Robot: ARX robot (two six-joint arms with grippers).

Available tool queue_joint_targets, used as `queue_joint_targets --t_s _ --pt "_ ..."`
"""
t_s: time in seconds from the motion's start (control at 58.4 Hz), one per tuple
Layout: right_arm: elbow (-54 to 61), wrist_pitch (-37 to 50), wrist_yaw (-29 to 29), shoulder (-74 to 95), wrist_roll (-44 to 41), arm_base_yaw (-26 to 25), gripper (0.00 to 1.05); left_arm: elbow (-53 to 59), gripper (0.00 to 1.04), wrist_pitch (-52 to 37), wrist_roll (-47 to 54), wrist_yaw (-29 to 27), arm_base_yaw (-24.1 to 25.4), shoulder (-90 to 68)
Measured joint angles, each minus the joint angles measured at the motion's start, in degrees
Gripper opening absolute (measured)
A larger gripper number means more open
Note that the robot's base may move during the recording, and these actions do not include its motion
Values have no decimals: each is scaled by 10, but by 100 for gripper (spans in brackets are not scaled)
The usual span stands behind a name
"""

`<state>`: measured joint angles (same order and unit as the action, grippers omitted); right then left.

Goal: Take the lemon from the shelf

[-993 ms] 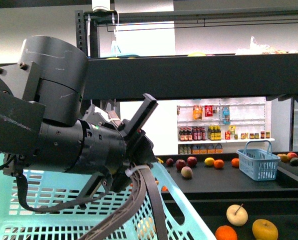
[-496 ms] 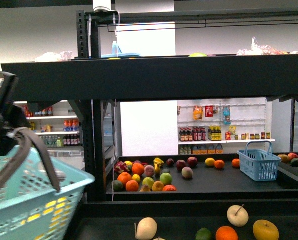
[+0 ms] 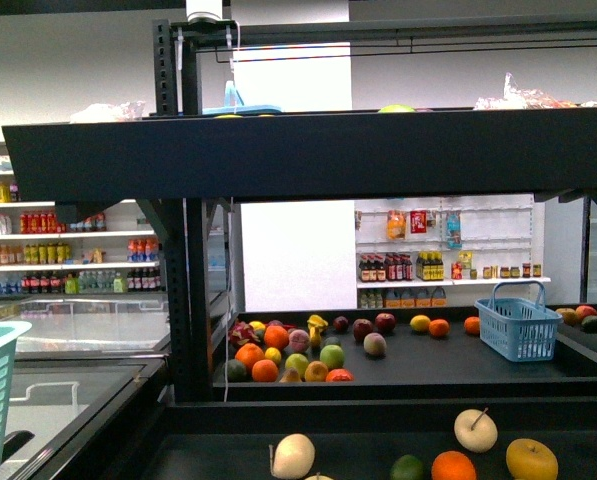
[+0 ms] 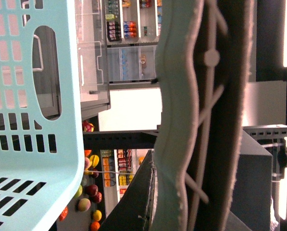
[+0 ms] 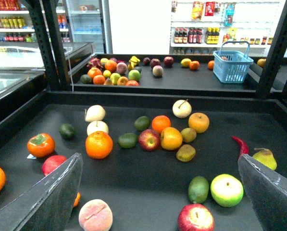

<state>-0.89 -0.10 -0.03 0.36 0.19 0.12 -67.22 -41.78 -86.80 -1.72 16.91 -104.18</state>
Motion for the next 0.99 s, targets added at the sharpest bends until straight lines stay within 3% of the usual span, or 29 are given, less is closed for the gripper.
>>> queue_joint_targets --t_s 0.616,0.822,0.993 --pt "0 0 0 0 0 0 97 16 10 -43 -14 48 24 -53" --pt "0 0 0 0 0 0 97 37 60 -1 80 92 24 -33" --pt "0 0 0 0 0 0 97 44 87 32 118 108 17 1"
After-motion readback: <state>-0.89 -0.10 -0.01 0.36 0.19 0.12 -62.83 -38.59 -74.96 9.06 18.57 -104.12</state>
